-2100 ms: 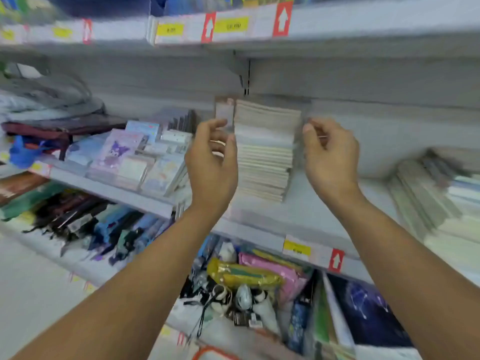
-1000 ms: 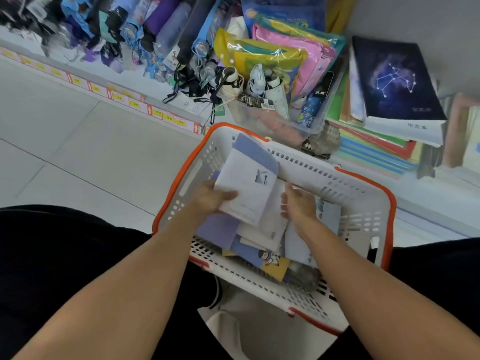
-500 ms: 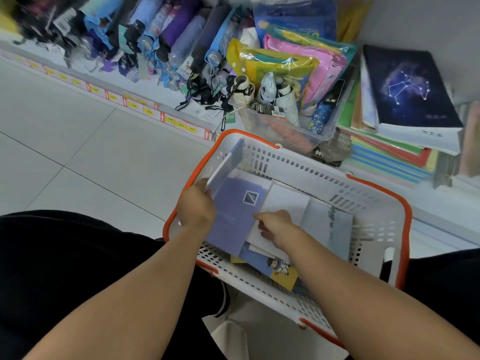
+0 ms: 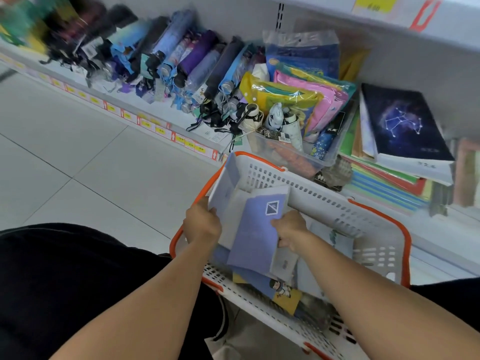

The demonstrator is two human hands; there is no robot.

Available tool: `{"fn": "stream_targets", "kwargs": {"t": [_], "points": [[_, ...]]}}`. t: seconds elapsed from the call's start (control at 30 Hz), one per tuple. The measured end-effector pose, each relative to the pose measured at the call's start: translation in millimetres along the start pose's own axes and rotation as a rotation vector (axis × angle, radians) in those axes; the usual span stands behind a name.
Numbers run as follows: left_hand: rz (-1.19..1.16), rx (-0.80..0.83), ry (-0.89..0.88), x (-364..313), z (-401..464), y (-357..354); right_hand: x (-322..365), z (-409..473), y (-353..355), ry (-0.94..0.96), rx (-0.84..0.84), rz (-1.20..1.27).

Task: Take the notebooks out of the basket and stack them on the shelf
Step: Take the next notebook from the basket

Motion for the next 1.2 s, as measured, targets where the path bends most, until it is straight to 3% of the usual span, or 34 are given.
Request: {"fn": "stream_targets", "kwargs": {"t": [0.17, 0.3, 0.37, 0.5, 0.63, 0.7, 0.77, 0.9, 1.03, 1.2], "points": [[-0.246, 0.106, 0.076, -4.5, -9.1, -7.0, -50.8, 32.2, 39.2, -0.048, -0.11, -0.158], [-0.312, 0.15, 0.113, -4.2, -8.6, -9.1, -91.9, 60.0, 40.4, -0.098, -0.111, -0.089], [-0.298, 0.163, 0.144, 0.1, -6.6, -11.6, -92.1, 32.9, 45.0, -0.171, -0.096, 0.016], [-0.288, 0.247, 0.233, 27.5, -1.0, -40.1, -92.8, -21.6, 49.7, -0.324, 0.004, 0.191], [-0.25, 0.251, 0.223, 29.8, -16.1, -39.1, -112.3, -59.8, 25.4, -0.444, 0.302, 0.003], [-0.25, 0.245, 0.19, 27.6, -19.2, -39.0, -120.8, -64.7, 9.4, -0.457, 0.326, 0.094], [-0.26, 0.264, 0.197, 27.6, -18.9, -40.2, -122.1, -62.6, 7.1, -0.438, 0.267, 0.191], [-0.141, 0.262, 0.103, 17.8, -21.1, -29.4, -101.8, -57.9, 30.3, -0.356, 0.218, 0.101], [-0.07, 0.273, -0.039, -4.8, -33.5, -12.2, -37.9, -69.6, 72.1, -0.175, 0.287, 0.247], [-0.584, 0.528, 0.276, -29.2, -46.0, 16.6, 31.3, -119.8, 114.6, -0.062, 0.452, 0.576]]}}
Point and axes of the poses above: each hand's wrist, its own z-axis towards the middle knuckle, its own y-axis out of the back of the hand, x = y × z, the point moved 6 cm from there along z, towards the middle knuckle, and after that the axes turned 7 degrees about -x, right-handed, at the moved point
